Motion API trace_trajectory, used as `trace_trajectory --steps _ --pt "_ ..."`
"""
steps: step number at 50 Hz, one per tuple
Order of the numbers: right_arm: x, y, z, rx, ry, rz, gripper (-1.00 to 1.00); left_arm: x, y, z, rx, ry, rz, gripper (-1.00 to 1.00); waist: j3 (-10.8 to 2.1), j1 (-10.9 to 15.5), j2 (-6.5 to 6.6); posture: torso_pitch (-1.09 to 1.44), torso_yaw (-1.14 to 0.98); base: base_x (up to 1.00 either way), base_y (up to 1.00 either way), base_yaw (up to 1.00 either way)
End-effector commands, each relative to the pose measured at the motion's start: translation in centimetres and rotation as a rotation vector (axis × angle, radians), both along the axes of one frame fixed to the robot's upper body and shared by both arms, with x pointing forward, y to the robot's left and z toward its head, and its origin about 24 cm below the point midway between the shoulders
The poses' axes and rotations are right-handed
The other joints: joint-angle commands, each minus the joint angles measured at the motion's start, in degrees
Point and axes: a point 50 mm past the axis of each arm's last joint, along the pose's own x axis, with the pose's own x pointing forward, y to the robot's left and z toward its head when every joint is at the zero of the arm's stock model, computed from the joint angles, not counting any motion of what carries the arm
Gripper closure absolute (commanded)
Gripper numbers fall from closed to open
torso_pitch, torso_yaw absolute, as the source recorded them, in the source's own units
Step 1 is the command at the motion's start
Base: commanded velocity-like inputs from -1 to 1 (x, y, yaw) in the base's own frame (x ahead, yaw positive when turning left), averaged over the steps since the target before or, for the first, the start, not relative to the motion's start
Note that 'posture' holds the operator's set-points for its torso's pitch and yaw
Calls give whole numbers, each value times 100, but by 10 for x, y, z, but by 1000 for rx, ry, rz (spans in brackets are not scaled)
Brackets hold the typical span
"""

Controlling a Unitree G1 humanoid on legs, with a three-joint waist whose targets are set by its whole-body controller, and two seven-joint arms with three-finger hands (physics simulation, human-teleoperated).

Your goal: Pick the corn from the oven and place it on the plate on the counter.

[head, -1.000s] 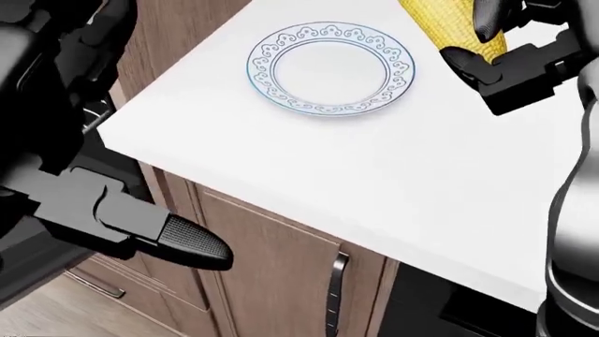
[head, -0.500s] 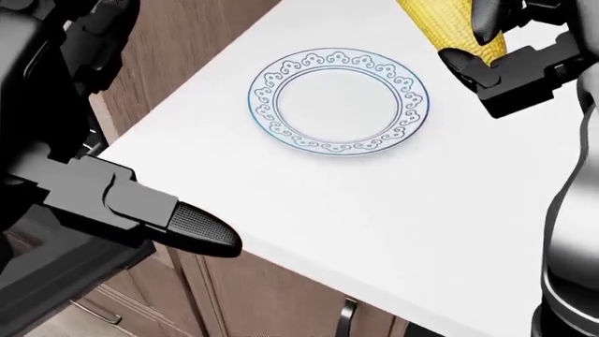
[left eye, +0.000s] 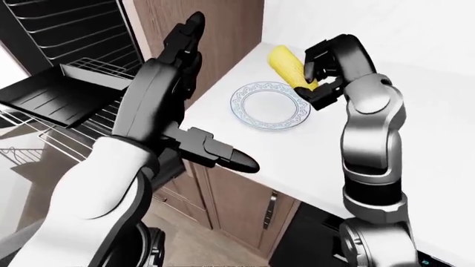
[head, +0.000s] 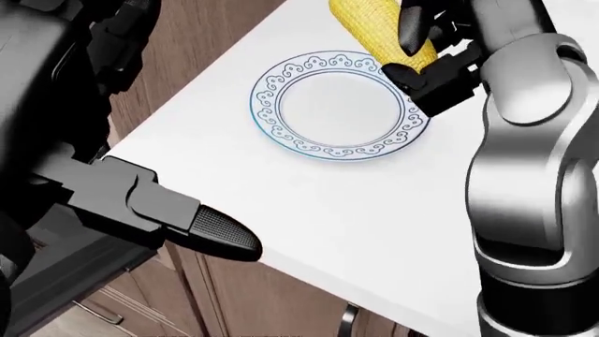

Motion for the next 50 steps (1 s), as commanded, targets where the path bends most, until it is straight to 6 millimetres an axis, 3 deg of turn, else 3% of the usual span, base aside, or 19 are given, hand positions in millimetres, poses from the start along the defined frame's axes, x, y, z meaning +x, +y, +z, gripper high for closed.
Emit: trace_trajectory --steps 1,9,22,50 --pt "-1 6 21 -26 -107 2 100 -3 2 9 -13 -64 9 -100 -156 10 -18 0 0 0 0 0" --pt "30 13 19 -21 -87 -19 100 -2 2 9 -15 -65 6 -100 -183 -3 0 0 0 0 0 0" --pt "61 33 15 -45 -38 -26 100 0 4 11 -27 -65 4 -100 -215 11 5 0 0 0 0 0" --pt "70 36 -10 -168 102 -54 100 2 6 7 -31 -67 9 -100 -249 47 -4 0 0 0 0 0"
